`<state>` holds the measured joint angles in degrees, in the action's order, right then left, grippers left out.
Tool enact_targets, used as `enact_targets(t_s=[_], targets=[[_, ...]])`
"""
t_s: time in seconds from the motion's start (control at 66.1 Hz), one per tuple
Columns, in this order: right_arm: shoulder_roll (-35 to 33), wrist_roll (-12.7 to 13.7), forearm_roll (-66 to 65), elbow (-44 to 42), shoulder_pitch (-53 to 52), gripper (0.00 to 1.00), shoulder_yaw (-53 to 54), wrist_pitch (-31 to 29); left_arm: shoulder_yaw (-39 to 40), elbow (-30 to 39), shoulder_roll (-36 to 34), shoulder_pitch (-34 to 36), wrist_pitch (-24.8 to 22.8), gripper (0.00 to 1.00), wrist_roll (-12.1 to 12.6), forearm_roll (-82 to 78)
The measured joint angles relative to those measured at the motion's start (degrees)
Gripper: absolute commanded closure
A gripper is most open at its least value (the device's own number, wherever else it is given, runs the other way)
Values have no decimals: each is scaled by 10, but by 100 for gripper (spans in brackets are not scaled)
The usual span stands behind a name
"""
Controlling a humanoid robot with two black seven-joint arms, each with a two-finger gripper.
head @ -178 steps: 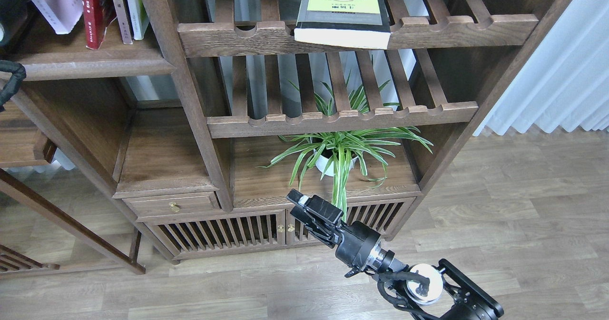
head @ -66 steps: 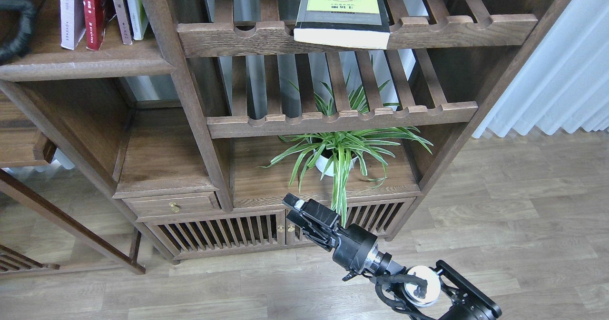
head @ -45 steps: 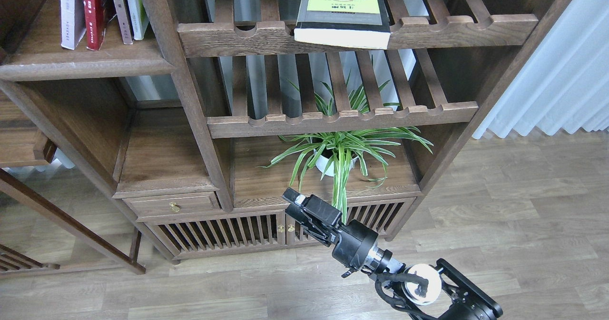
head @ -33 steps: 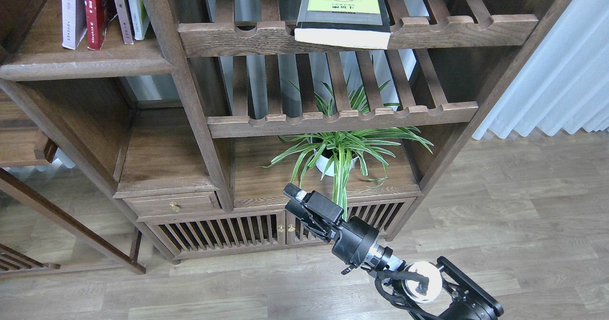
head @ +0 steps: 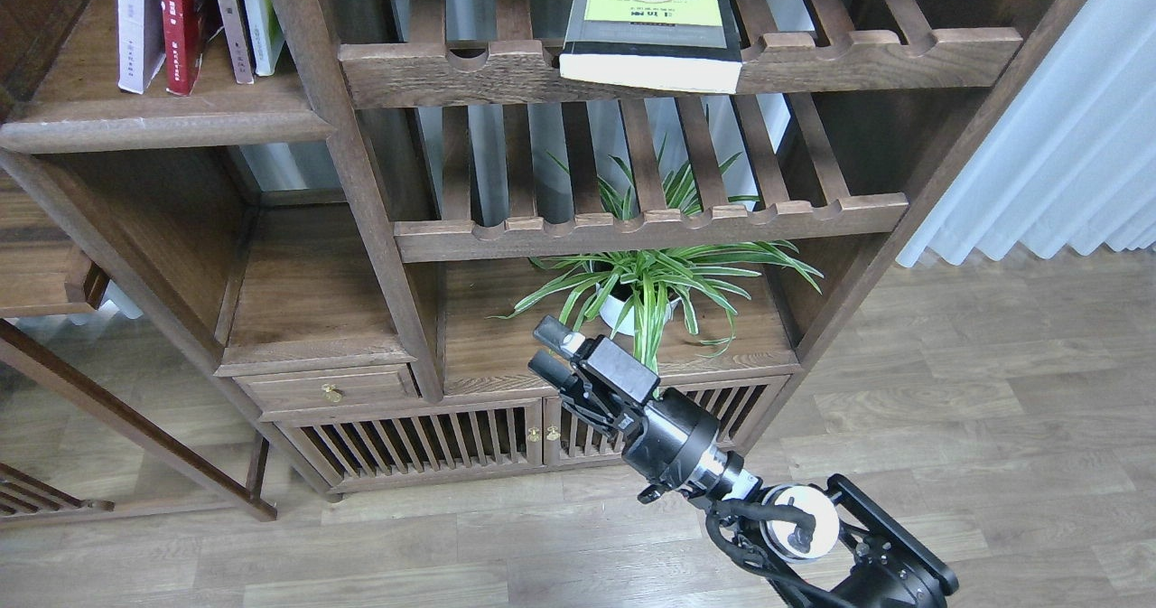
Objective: Organize books on shelf
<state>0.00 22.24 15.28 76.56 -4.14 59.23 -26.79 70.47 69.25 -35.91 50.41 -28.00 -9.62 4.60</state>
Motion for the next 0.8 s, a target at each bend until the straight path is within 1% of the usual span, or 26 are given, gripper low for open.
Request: enact_targets(t_s=[0.212, 0.454, 0.62, 0.635, 0.696, 0.802], targets=[[0, 0, 0, 20, -24, 2, 53, 3, 0, 1, 15, -17, 0, 1, 6, 9], [0, 1, 0, 22, -60, 2, 99, 33, -1, 12, 40, -18, 0, 0, 7, 11], [0, -1, 0, 23, -81, 3, 106, 49, -1, 18, 46, -20, 0, 0, -2, 12], [0, -2, 0, 23, -87, 3, 108, 53, 0, 20, 47, -23, 0, 0, -7, 12], [0, -4, 0, 22, -90, 3, 111, 56, 0, 22, 47, -26, 0, 0, -11, 12], [0, -8, 0, 21, -104, 4, 117, 72, 0, 28, 58, -33, 0, 0, -27, 12]])
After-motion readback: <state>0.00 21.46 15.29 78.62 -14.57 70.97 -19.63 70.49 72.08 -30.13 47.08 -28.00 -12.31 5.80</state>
